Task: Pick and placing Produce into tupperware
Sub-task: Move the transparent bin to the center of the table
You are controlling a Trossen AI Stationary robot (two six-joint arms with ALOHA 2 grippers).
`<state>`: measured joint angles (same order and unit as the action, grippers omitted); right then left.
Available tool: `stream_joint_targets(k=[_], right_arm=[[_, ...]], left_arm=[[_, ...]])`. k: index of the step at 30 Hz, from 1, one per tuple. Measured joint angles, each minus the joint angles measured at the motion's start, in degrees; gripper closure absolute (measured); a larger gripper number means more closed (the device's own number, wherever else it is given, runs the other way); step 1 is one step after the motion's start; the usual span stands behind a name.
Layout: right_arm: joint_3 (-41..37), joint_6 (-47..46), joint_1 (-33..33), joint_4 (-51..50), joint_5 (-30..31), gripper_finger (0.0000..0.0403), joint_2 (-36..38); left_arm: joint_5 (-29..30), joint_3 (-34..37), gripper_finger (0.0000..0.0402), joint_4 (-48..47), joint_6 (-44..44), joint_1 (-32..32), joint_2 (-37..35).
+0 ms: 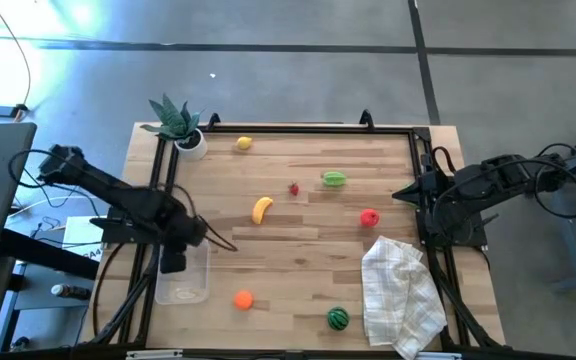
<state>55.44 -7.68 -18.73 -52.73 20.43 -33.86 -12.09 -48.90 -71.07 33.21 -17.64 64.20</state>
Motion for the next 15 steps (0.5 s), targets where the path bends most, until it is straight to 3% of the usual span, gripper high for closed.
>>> stream_joint_targets(k=[5,8,15], right_arm=[[0.0,0.0,0.0,-0.1,0.0,0.0403,0.1],[0.0,0.0,0.0,-0.2,0.0,0.0403,0.1],[0.0,0.0,0.0,-0.2,0.0,0.0403,0.1]], left_arm=[[0.5,0.0,0.0401,7.1,-7.5,-1.3,8.8],[-2.3,0.0,0.0401,11.7,-11.7,-1.2,13.8],[-6.9,0.0,0.0401,16.0,-13.6,-1.1,25.9]])
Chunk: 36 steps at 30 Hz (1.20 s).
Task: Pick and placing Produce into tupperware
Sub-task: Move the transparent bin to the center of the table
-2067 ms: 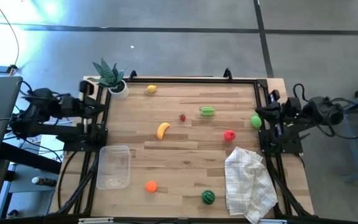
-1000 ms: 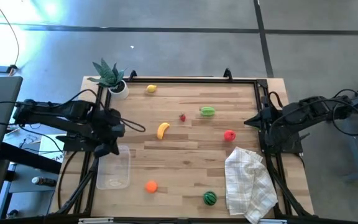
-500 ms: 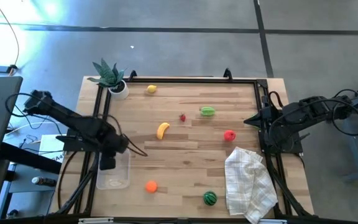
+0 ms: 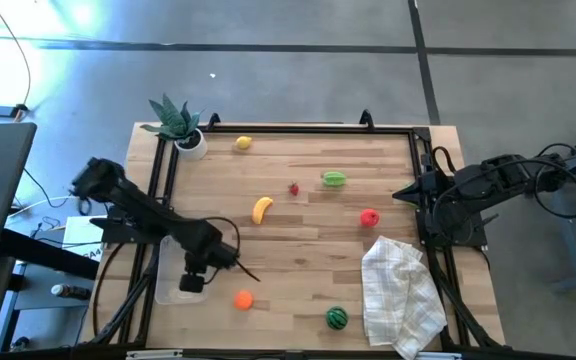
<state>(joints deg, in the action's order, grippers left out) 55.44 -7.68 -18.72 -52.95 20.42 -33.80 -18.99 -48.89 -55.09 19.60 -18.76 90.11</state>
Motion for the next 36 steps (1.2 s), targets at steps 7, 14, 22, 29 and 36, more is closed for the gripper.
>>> stream_joint_targets(k=[7,14,22,29,36], right_arm=[[0.0,0.0,0.0,-0.5,0.0,0.0403,0.0],[0.0,0.0,0.0,-0.6,0.0,0.0403,0.1],[0.0,-1.7,0.0,-1.1,0.0,0.0403,0.1],[0.0,-2.5,0.0,-1.3,0.0,0.0403,0.1],[0.0,-2.4,0.0,-1.3,0.0,0.0403,0.1]], left_arm=[[1.8,-2.2,0.0401,9.2,-1.4,0.7,4.4],[2.9,-3.9,0.0401,13.3,-5.7,4.9,4.5],[3.7,-4.0,0.0401,14.8,-9.4,10.4,4.4],[2.9,-4.0,0.0401,24.0,-11.4,15.5,4.4],[-0.3,-4.0,0.0401,32.2,-13.8,19.5,4.4]])
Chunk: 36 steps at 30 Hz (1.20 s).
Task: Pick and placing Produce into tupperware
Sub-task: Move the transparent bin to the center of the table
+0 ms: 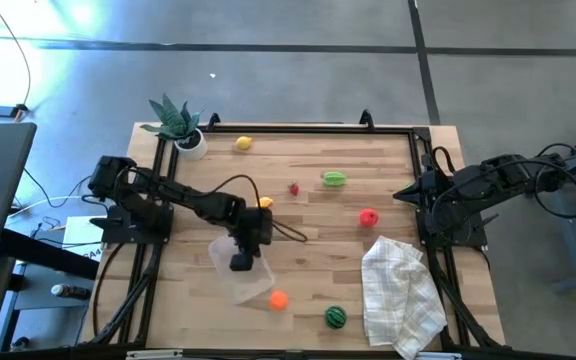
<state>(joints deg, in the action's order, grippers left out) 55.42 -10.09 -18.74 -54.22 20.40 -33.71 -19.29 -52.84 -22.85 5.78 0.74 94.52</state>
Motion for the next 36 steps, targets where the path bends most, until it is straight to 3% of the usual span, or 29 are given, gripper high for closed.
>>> stream_joint_targets(k=[11,18,22,29,32,36], right_arm=[[0.0,0.0,0.0,0.0,0.0,0.0403,0.0],[0.0,-0.1,0.0,-0.1,0.0,0.0403,0.0],[0.0,-0.2,0.0,0.0,0.0,0.0403,0.0],[0.0,-0.1,0.0,0.0,0.6,0.0403,0.0],[0.0,-0.2,0.0,0.0,0.6,0.0403,0.0],[0.0,-0.2,0.0,0.0,0.6,0.0403,0.0]], left_arm=[[-3.6,-1.3,0.0401,6.1,-1.9,3.0,2.5],[-3.0,-10.6,0.0401,3.5,-7.7,3.0,8.0],[-2.9,-18.1,0.0401,-8.7,-11.2,3.0,9.8],[3.4,-33.7,0.0401,-43.5,-11.6,2.1,8.9],[4.5,-38.2,0.0401,-56.4,-8.8,1.0,8.9],[7.5,-38.6,0.0401,-65.7,-1.1,-0.9,8.7]])
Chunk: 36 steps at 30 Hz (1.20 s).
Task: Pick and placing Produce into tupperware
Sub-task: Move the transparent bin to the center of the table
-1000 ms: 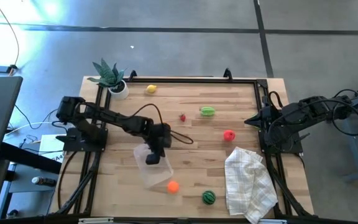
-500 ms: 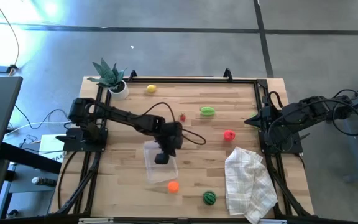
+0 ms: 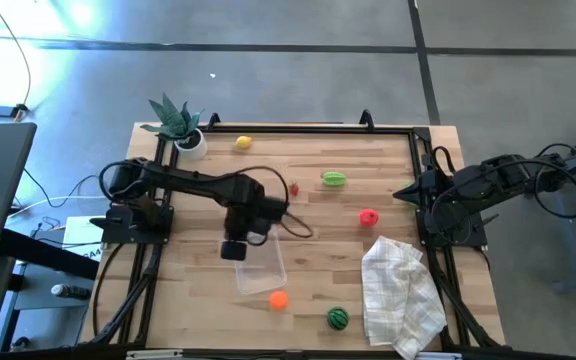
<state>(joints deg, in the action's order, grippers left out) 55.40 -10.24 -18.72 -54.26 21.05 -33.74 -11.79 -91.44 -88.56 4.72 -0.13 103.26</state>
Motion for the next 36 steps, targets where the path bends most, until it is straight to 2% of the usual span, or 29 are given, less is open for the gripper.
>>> stream_joint_targets(k=[3,9,14,18,20,24,30,36], right_arm=[[0.0,0.2,0.0,0.0,0.0,0.0403,0.0],[0.0,0.2,0.0,-0.6,0.0,0.0403,0.0],[0.0,0.2,0.0,-0.9,0.1,0.0403,0.1],[0.0,0.2,0.0,-1.3,0.1,0.0403,0.1],[0.0,0.2,0.0,-1.3,0.1,0.0403,0.0],[0.0,0.2,0.0,-1.3,0.1,0.0403,0.0],[0.0,0.2,0.0,-1.2,0.1,0.0403,0.0],[0.0,-0.1,0.0,-1.2,0.1,0.0403,0.0]], left_arm=[[2.6,2.6,0.0401,-1.1,3.2,-2.1,-1.6],[-2.1,14.9,0.0401,4.4,10.7,-6.7,-8.8],[-3.2,28.0,0.0401,24.4,20.2,-9.0,-16.0],[-8.1,36.4,0.0401,39.4,22.8,-9.0,-17.0],[-9.8,39.6,0.0401,43.5,23.1,-8.9,-16.6],[-10.0,42.5,0.0401,48.4,23.2,-8.9,-15.9],[-10.4,42.4,0.0401,59.3,22.6,-8.8,-14.3],[-10.4,42.6,0.0401,61.5,22.3,-8.8,-11.0]])
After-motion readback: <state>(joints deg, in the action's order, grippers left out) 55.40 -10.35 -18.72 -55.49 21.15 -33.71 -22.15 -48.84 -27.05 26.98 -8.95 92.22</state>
